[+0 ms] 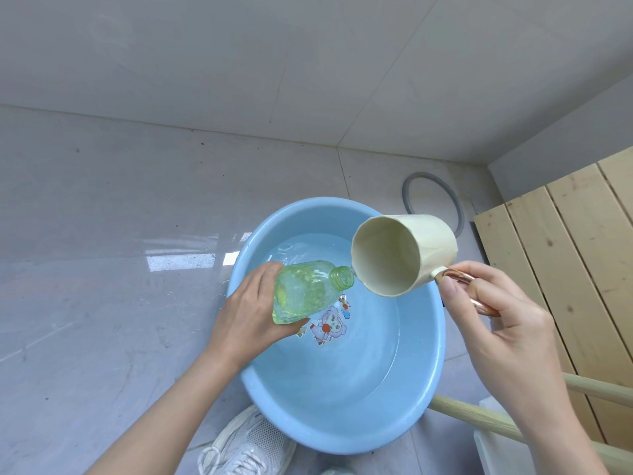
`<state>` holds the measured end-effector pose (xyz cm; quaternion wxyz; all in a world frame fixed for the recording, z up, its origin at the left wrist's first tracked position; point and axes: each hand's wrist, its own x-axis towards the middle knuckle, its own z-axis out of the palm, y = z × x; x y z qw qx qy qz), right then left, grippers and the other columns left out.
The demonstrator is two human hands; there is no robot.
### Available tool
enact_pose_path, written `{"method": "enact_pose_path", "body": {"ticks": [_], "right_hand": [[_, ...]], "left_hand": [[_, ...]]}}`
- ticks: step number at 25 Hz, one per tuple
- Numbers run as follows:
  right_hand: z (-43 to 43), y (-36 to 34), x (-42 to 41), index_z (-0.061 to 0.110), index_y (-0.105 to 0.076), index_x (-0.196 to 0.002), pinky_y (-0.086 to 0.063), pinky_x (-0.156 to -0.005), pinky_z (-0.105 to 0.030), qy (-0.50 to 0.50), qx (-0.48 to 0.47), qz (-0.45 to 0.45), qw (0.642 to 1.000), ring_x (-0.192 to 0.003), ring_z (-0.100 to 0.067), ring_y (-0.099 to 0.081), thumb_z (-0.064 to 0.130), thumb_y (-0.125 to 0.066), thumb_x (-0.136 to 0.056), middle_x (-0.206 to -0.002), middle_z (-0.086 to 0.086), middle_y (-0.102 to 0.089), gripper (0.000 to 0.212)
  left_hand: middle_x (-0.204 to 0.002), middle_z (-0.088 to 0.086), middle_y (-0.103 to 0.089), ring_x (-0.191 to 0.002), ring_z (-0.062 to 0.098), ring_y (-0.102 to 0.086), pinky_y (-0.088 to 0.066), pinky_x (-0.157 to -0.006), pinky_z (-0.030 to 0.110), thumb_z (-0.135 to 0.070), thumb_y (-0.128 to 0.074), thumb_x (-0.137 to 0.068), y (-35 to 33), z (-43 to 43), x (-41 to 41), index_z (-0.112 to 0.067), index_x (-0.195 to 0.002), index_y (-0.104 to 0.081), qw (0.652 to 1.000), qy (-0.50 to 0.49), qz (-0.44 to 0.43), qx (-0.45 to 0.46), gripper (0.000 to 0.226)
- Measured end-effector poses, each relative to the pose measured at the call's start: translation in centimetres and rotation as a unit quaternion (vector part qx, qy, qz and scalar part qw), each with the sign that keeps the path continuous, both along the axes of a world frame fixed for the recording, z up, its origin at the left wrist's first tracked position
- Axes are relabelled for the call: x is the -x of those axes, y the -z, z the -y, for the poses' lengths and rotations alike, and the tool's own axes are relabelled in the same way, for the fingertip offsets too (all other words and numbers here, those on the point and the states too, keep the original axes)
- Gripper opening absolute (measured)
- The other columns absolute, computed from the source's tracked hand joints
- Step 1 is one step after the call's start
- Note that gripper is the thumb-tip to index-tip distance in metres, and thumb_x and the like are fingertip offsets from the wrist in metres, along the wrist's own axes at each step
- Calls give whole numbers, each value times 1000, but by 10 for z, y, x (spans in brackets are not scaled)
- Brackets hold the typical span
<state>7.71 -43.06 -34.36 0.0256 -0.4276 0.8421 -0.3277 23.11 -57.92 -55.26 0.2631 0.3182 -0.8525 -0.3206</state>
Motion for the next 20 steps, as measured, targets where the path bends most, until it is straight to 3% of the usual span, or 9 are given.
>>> {"method": "enact_pose_path", "body": {"ticks": [8,20], "right_hand": [[0,0,0,-2,-59,-61,-42,-73,-28,-1,0,-7,1000,-92,-12,-61,45,-53,-85,-84,3,-61,54],[0,1,0,0,-57,-60,-43,-72,-31,0,-5,-26,1000,-88,-11,-60,45,-53,-85,-92,-1,-65,52]], "left_hand": [[-119,9,-59,-109,20,-51,-36,-92,25,-47,-83,-58,-1,0,0,-6,-124,-47,1000,-1,-8,2,85],[-117,10,-60,-107,19,-48,-35,-92,25,-45,-86,-55,-3,0,0,-6,-123,-45,1000,-2,-11,12,88]]}}
